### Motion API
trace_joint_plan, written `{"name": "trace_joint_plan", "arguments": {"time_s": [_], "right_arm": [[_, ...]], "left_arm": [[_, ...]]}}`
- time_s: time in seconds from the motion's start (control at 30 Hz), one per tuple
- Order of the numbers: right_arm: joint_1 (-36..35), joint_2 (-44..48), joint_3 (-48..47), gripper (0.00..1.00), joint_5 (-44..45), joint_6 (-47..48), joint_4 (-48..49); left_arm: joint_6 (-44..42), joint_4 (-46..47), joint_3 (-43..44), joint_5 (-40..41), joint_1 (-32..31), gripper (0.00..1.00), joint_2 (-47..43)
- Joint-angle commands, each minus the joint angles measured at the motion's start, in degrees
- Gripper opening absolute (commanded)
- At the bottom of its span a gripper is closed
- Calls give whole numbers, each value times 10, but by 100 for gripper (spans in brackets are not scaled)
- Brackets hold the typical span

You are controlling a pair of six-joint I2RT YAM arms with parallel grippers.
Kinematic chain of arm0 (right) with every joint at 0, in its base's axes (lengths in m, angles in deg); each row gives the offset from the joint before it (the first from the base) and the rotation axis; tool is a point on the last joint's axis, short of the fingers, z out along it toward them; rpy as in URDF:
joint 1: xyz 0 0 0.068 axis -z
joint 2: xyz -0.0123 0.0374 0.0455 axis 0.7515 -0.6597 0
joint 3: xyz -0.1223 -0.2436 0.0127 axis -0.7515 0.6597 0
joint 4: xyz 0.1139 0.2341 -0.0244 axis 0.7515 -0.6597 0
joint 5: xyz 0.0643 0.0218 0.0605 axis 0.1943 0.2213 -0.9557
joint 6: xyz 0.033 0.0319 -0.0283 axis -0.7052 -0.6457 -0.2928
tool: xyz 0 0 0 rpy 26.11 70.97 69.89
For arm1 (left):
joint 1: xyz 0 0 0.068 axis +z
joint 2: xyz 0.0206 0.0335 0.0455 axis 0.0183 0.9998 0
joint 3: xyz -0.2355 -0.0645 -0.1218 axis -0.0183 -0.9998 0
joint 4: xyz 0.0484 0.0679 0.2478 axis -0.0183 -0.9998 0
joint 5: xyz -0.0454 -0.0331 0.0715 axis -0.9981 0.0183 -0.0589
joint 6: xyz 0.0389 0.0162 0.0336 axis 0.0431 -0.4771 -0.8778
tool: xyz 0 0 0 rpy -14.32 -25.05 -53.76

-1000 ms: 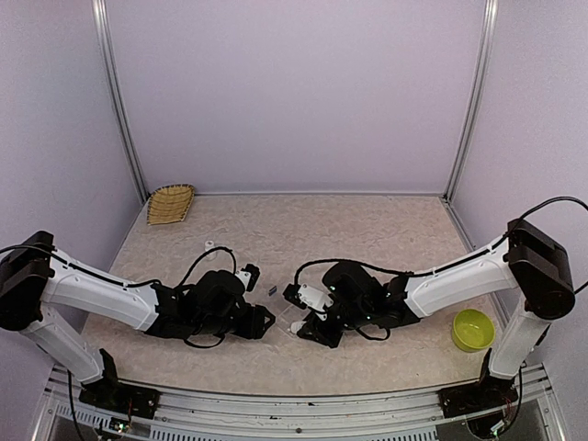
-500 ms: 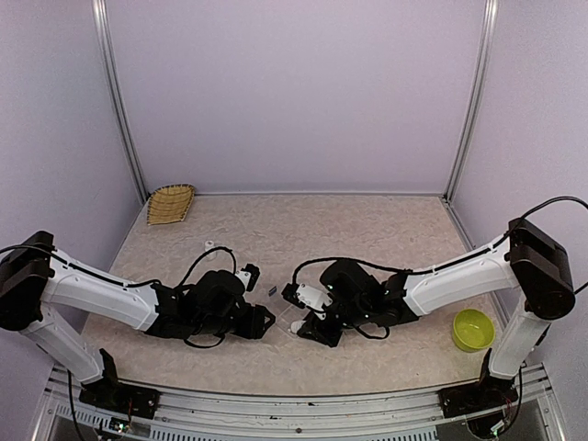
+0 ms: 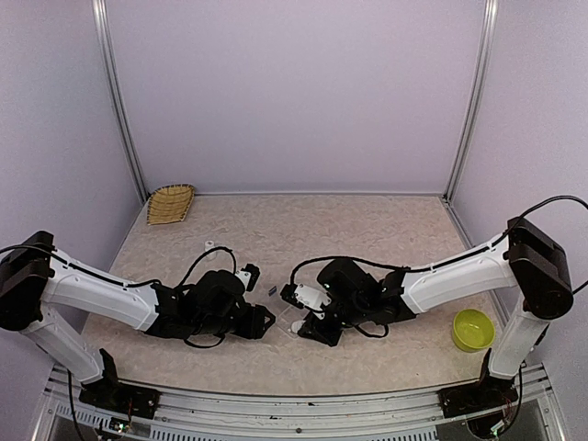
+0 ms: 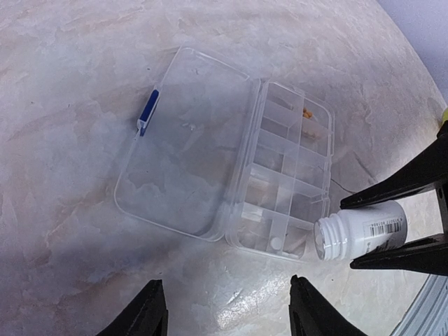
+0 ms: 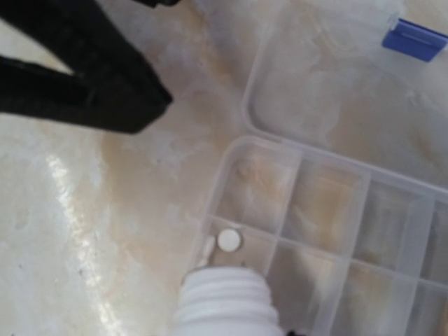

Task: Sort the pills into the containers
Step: Pour the pill into the compartment of the pill container.

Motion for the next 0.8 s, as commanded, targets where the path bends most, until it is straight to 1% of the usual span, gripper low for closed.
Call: {"name": "trace_joint_plan", "arguments": {"time_s": [0.0,0.17,0.57,0.77], "right_arm": [[-7,-12,-21,19,9,7,-22],[-7,-17,-23,19,8,8,-29],[-10,-10,-21,19,-1,9,-14],[-11,2,-9,21,-5,8,2]], "left_arm": [[-3,3,10,-1,-5,58,1],[-2,4,10,-1,-5,58,3],[1,8,6,-2,-5,58,5],[2,11,2,-3,-5,58,5]]}}
